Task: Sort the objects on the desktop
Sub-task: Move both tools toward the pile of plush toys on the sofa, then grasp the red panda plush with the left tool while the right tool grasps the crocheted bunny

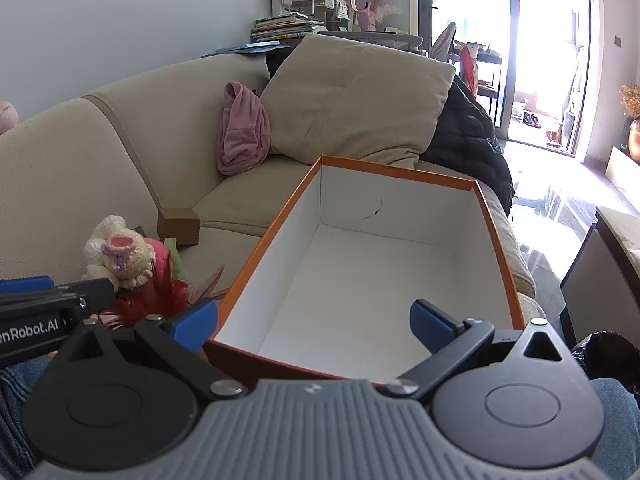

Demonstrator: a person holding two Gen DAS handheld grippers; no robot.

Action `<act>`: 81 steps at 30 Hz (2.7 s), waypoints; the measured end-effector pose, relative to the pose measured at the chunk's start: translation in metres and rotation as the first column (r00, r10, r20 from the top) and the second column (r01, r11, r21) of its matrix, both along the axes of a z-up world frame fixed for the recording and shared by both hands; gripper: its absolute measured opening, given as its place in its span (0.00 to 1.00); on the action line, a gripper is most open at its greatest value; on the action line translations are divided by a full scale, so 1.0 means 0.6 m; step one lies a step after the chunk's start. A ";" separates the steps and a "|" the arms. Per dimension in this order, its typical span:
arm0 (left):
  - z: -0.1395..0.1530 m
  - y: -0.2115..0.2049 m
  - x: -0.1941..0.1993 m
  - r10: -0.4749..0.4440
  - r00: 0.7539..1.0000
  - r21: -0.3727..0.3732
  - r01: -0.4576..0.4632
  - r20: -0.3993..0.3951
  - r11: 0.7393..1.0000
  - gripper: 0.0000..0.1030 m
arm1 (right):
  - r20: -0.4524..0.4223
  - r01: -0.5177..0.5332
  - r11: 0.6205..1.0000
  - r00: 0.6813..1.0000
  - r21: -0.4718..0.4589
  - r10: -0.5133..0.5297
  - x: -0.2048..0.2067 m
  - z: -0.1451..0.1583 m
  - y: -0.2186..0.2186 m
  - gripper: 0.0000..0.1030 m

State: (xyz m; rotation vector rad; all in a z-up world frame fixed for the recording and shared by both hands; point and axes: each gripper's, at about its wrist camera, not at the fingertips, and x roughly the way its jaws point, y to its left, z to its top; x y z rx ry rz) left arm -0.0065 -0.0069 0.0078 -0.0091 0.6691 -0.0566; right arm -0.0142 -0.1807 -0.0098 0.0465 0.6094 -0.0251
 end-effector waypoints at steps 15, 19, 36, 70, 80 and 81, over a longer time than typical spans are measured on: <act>0.008 -0.006 -0.006 -0.031 0.999 0.016 0.031 0.024 0.999 0.52 | 0.007 -0.015 1.000 1.000 0.006 0.015 -0.003 -0.001 0.005 0.99; 0.007 -0.007 -0.007 -0.039 0.999 0.008 0.039 0.018 0.999 0.41 | 0.009 -0.013 1.000 1.000 0.010 0.013 -0.003 0.000 0.004 0.99; 0.005 -0.009 -0.006 -0.032 0.999 0.014 0.032 0.017 0.999 0.39 | 0.005 -0.016 1.000 1.000 0.015 0.016 -0.003 -0.002 0.002 0.99; -0.025 0.223 0.125 0.097 0.950 -0.264 -0.179 -0.297 0.948 0.32 | -0.112 -0.485 0.873 0.866 0.042 0.487 0.159 0.006 0.160 0.57; -0.063 0.260 0.196 0.130 0.913 -0.297 -0.257 -0.387 0.920 0.33 | -0.198 -0.686 0.727 0.719 -0.042 0.667 0.245 -0.014 0.248 0.66; -0.067 0.265 0.199 0.133 0.910 -0.296 -0.262 -0.393 0.919 0.33 | -0.207 -0.707 0.705 0.699 -0.056 0.685 0.250 -0.016 0.257 0.67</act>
